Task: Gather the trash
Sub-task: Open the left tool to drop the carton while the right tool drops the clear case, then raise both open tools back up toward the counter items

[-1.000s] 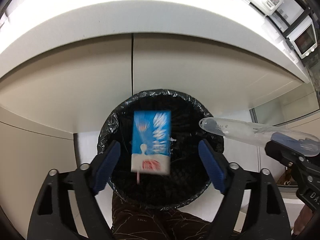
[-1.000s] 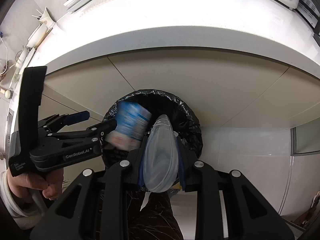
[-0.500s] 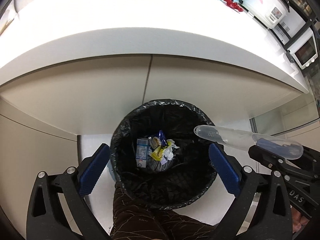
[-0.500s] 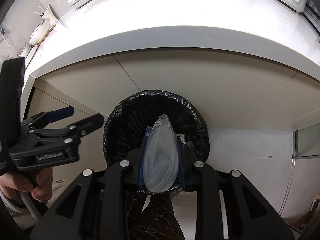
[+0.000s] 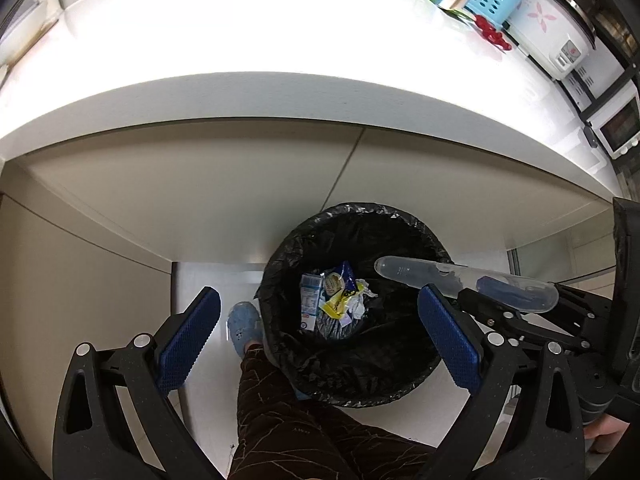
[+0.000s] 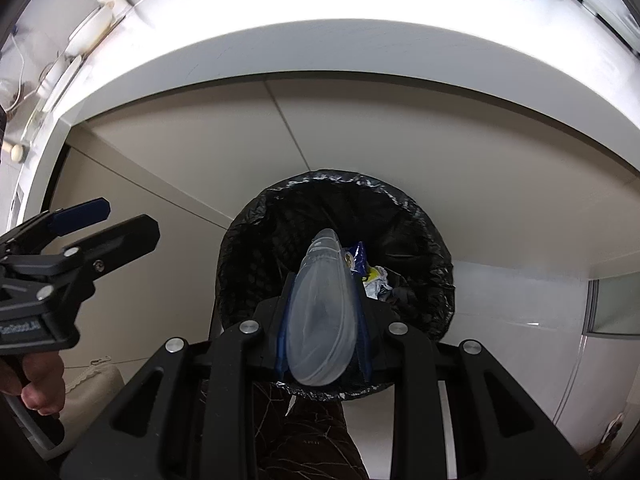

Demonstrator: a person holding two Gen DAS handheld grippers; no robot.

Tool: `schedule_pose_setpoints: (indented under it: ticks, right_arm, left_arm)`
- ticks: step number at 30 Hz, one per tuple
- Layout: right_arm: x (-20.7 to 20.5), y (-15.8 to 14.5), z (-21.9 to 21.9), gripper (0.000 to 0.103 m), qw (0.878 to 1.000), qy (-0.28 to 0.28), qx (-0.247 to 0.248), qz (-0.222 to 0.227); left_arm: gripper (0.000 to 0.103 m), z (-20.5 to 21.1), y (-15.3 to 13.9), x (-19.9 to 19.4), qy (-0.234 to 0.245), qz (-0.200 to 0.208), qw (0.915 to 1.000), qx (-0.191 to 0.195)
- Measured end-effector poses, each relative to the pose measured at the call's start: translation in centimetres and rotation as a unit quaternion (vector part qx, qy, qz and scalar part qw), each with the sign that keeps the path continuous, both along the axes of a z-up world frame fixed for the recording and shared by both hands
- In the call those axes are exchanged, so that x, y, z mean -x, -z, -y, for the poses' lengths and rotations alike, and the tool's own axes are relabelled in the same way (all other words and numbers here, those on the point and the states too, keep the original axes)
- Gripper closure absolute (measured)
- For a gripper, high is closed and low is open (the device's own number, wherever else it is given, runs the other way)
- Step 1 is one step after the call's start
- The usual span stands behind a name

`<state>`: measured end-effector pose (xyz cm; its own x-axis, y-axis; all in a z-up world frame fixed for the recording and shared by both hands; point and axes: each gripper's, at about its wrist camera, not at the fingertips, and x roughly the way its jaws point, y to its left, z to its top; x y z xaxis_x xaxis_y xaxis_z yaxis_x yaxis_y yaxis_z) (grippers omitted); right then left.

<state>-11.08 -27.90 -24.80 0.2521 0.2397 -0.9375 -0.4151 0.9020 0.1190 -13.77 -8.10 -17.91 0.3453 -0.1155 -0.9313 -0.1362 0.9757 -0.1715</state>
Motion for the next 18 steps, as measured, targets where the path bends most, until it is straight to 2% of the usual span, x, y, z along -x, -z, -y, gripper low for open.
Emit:
schedule_pose_setpoints:
  ticks: [6,11,15,18]
  right_arm:
    - [-0.2,0.1,-1.0,0.078,1.000,-0.009,0.004,0.005]
    - [-0.2,-0.3,-1.2,0.064,1.000,-0.007,0.002,0.013]
    - [-0.1,-0.8,-1.0,0.048,1.000,-0.001,0.003,0.023]
    - [-0.2,-1.2,-0.7,0.042,0.999,0.006,0.004,0.032]
  left_arm:
    - [0.006,-1.0,-0.1,0.3,-0.009,-0.003,1.0000,-0.003]
    - [0.006,-1.5,-0.2,0.3,-0.013,-0.003,0.9999,-0.002]
    - [0.006,-1.6,-0.3,0.2,-0.012,-0.002,0.9999,-0.003]
    - [0.006,-1.4,-0.4,0.0,-0.009,-0.002,0.9999,-0.003]
